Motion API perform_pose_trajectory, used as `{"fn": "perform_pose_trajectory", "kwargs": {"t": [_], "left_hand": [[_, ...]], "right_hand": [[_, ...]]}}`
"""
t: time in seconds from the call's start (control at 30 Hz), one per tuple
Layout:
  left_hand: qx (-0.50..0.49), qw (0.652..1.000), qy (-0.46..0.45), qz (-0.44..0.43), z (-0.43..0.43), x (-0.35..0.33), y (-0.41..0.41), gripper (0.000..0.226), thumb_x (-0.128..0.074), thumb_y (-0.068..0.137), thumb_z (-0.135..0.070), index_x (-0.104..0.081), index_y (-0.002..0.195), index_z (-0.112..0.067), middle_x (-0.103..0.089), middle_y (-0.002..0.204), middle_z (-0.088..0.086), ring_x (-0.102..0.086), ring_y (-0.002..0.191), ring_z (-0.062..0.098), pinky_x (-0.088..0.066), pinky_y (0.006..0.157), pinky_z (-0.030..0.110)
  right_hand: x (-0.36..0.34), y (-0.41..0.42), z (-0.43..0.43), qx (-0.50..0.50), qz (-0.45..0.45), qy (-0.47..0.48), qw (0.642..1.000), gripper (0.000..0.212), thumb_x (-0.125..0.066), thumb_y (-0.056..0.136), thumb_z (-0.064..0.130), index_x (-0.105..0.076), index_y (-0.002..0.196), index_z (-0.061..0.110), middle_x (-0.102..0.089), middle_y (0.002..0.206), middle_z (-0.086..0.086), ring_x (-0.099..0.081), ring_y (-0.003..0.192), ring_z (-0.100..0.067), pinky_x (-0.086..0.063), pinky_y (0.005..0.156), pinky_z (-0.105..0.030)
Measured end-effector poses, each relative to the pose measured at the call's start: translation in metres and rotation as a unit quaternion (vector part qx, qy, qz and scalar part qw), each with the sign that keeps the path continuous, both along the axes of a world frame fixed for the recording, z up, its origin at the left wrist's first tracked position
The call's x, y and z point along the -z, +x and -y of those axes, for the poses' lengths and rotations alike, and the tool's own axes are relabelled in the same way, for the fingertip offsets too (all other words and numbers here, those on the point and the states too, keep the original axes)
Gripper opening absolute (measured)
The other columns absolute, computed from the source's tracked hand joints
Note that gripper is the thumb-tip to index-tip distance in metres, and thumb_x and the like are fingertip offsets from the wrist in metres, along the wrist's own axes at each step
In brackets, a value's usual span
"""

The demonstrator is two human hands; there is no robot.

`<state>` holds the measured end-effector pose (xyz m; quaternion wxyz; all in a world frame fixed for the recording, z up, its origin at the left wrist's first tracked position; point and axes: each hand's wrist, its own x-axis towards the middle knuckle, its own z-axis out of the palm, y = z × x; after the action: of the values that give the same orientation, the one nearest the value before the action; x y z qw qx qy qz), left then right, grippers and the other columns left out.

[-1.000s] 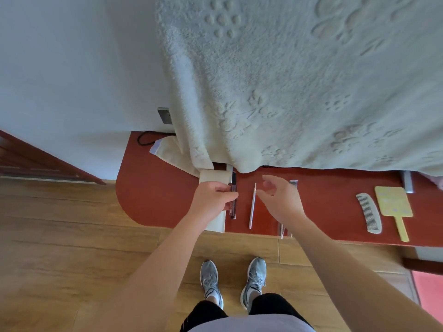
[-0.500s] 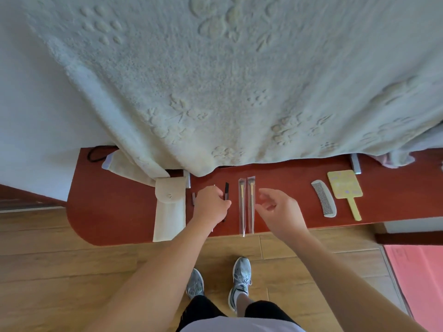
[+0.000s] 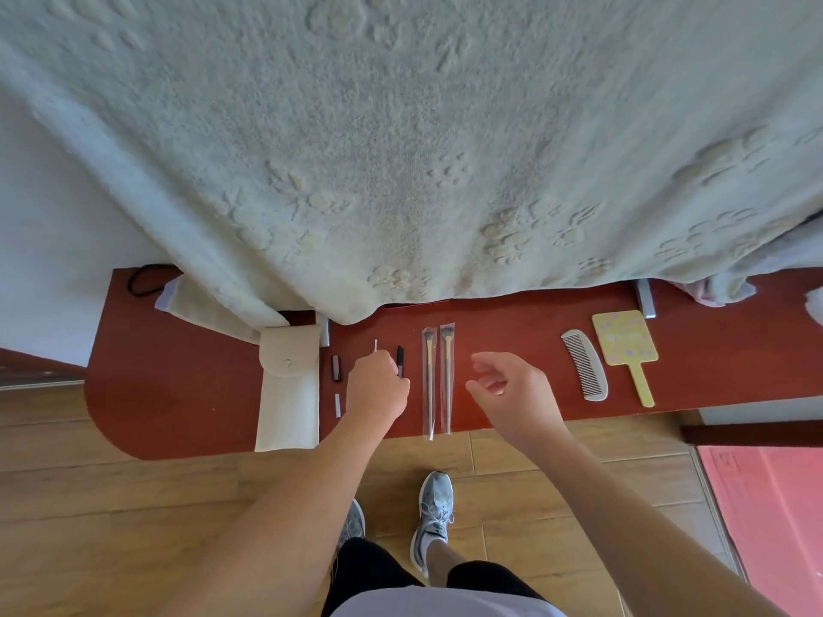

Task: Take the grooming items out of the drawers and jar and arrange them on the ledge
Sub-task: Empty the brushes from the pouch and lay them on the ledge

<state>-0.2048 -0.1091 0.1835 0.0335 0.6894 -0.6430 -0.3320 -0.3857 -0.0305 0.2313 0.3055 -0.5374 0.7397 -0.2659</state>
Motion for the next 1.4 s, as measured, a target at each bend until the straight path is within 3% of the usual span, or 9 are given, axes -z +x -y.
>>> {"fn": "perform_pose_trajectory", "kwargs": {"t": [0.3,0.73,0.87,1.03,1.2,1.4], "left_hand": [[-0.006,1.0,0.003,0.0,0.001,0.0,-0.001,0.012,-0.07,0.09,-0.021,-0.06,0.086,-0.016,-0.062,0.081,-0.002,-0.069,0.083,0.018,-0.057,0.074,0.028],[-0.023,0.999,-0.033,-0.016,0.002,-0.019,0.012,0.019,-0.072,0.088,-0.03,-0.06,0.1,-0.021,-0.066,0.086,-0.005,-0.062,0.072,0.008,-0.057,0.069,0.03],[0.024,0.996,-0.078,-0.028,0.003,-0.035,0.018,0.029,-0.065,0.093,-0.032,-0.06,0.12,-0.02,-0.065,0.111,-0.004,-0.062,0.096,0.013,-0.05,0.078,0.025],[0.064,0.991,-0.089,-0.07,0.002,-0.062,0.033,0.051,-0.064,0.093,-0.032,-0.05,0.14,-0.019,-0.053,0.14,-0.001,-0.052,0.128,0.017,-0.043,0.102,0.031],[0.144,0.981,-0.091,-0.09,-0.001,-0.089,0.054,0.059,-0.056,0.098,-0.036,-0.035,0.151,-0.021,-0.038,0.155,-0.003,-0.036,0.142,0.016,-0.032,0.113,0.032],[0.227,0.964,-0.106,-0.084,-0.004,-0.107,0.073,0.055,-0.034,0.106,-0.039,-0.025,0.157,-0.02,-0.019,0.165,0.0,-0.01,0.153,0.016,-0.013,0.125,0.038]], "right_hand": [[0.001,-0.009,-0.005,0.003,0.0,0.017,1.0,0.035,-0.074,0.085,0.019,-0.066,0.119,0.019,-0.067,0.1,0.012,-0.063,0.086,0.0,-0.057,0.077,-0.022],[-0.01,-0.006,-0.003,0.011,-0.003,0.02,1.0,0.036,-0.072,0.086,0.022,-0.065,0.121,0.02,-0.066,0.1,0.013,-0.062,0.088,0.0,-0.055,0.079,-0.022],[-0.02,0.002,-0.003,0.023,-0.026,0.015,0.999,0.039,-0.07,0.088,0.026,-0.062,0.125,0.02,-0.063,0.106,0.012,-0.06,0.093,-0.002,-0.053,0.083,-0.022],[-0.037,0.018,-0.001,0.027,-0.037,0.021,0.999,0.051,-0.067,0.089,0.033,-0.052,0.136,0.023,-0.058,0.126,0.01,-0.055,0.113,-0.006,-0.048,0.097,-0.027],[-0.058,0.032,-0.004,0.052,-0.07,0.018,0.996,0.056,-0.062,0.09,0.041,-0.046,0.141,0.024,-0.05,0.14,0.009,-0.045,0.13,-0.012,-0.042,0.107,-0.036],[-0.075,0.046,-0.022,0.067,-0.142,0.035,0.987,0.059,-0.051,0.096,0.047,-0.038,0.147,0.022,-0.038,0.151,0.007,-0.029,0.142,-0.013,-0.031,0.115,-0.036]]}}
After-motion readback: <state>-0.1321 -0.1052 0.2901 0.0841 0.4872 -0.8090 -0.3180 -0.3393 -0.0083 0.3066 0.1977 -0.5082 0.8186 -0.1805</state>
